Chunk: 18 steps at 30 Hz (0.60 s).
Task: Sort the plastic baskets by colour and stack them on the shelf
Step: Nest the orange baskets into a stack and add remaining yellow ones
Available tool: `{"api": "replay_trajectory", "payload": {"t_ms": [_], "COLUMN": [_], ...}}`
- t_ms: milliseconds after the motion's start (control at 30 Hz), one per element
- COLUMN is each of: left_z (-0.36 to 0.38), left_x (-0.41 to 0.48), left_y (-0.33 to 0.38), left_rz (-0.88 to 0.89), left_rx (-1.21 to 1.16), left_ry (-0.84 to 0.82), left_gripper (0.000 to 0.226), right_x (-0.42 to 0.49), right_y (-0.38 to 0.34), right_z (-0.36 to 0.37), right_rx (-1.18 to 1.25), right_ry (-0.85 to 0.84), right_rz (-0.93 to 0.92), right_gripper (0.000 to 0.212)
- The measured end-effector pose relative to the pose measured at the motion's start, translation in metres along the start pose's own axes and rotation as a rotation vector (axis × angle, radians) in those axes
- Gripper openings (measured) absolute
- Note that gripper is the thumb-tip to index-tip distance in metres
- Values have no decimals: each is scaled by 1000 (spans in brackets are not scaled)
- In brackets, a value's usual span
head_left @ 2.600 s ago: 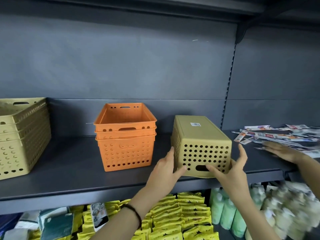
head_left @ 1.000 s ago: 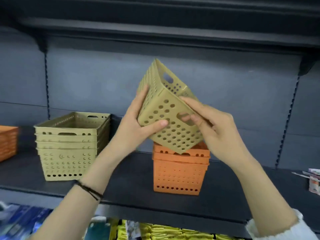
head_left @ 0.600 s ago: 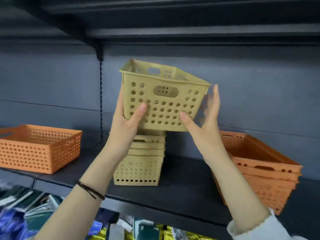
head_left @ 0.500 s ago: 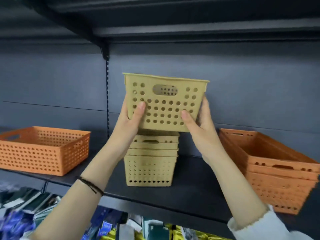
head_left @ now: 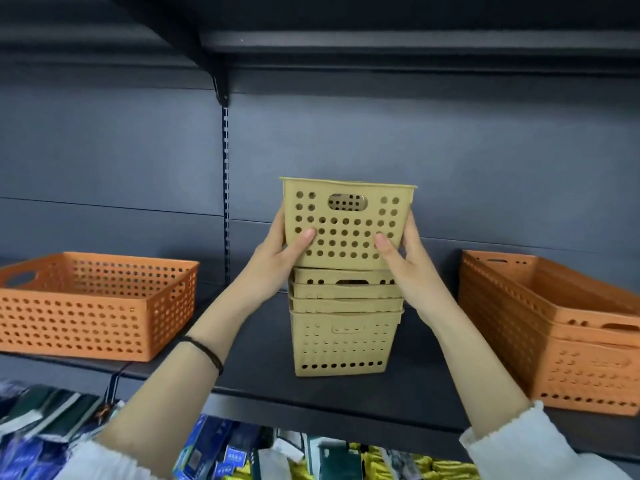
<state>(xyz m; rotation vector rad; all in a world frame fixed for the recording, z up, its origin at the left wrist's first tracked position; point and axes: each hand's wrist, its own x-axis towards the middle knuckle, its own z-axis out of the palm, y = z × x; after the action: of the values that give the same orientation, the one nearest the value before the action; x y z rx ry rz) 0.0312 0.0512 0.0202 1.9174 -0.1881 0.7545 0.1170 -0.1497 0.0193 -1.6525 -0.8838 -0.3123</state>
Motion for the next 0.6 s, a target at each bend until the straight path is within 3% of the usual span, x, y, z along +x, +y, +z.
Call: {"api": "replay_trajectory", "payload": {"t_ms": [267,467,600], "left_z": [6,10,16], "left_x": [3,-24,-33], "left_y": [0,-10,-22], "left_rz": [-141,-160,35], "left_rx": [9,-32,26], "left_ry": [-79,26,-13], "left_gripper": [71,97,89], "right_x": [-10,-37,-51], "right_y": [7,14,15], "right_z": [-2,7,19], "right_rx": [48,79,78], "right_ry": [62,91,176], "right_rz": [67,220,162], "right_gripper": [49,21,78]}}
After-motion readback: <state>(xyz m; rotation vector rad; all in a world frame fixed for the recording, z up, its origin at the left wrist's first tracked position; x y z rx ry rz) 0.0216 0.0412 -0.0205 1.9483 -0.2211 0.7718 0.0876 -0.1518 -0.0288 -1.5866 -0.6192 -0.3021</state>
